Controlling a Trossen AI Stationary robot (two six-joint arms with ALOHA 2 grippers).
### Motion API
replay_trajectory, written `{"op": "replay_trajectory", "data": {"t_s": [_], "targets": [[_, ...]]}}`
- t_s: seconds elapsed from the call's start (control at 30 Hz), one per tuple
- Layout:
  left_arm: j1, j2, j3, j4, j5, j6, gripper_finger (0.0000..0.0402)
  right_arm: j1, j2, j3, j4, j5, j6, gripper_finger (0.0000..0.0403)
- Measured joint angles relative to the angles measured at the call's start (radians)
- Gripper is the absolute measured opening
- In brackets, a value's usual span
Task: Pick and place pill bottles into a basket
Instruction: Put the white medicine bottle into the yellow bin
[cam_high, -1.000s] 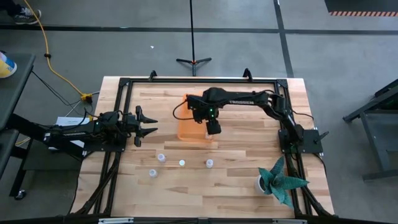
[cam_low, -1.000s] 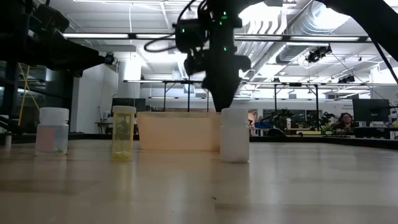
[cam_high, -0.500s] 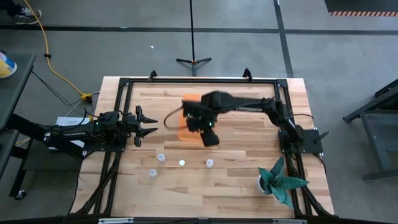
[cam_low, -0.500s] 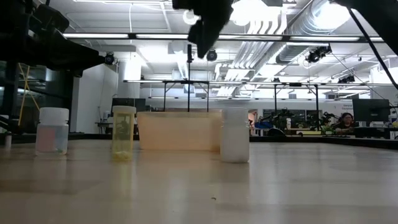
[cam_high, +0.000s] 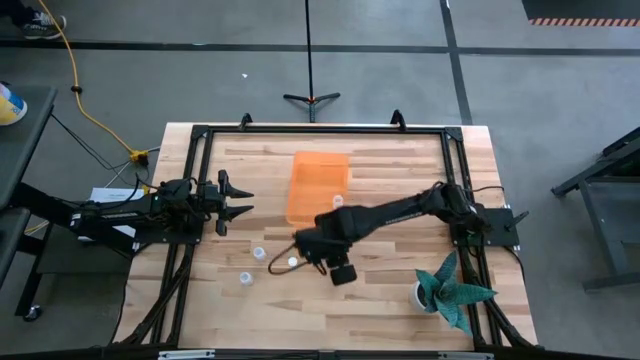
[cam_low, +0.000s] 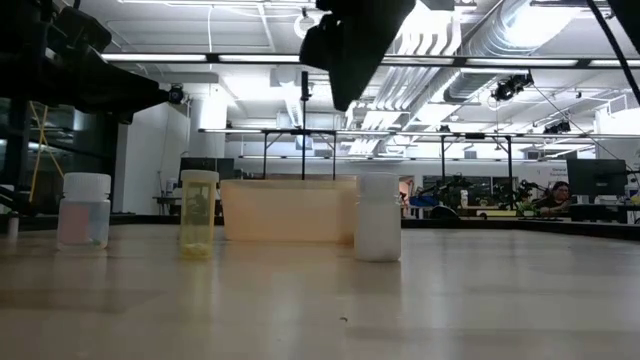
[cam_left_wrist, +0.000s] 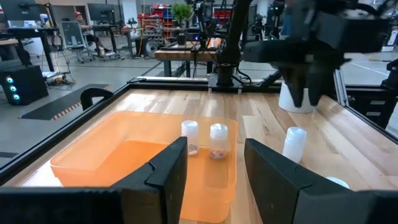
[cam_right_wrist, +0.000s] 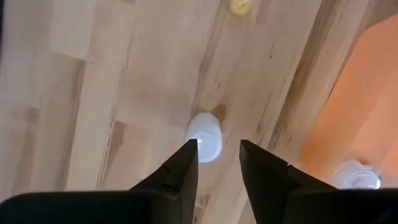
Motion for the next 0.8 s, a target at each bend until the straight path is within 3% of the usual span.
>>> {"op": "replay_trajectory", "data": {"t_s": [0.3, 0.63, 0.8], "targets": [[0.0, 0.0, 0.0, 0.0, 0.002, 0.0, 0.0193, 0.035, 0.0, -0.024, 0.022, 0.038, 0.094, 0.0112], [0.0, 0.0, 0.0, 0.0, 0.004, 0.0, 0.0193, 0.034, 0.067, -0.024, 0.008, 0.014, 0.088, 0.0211], [0.0, 0.0, 0.0, 0.0, 0.003, 0.0, 0.0193, 0.034, 0.081, -0.024, 0.003, 0.03, 0.105, 0.0236]]}}
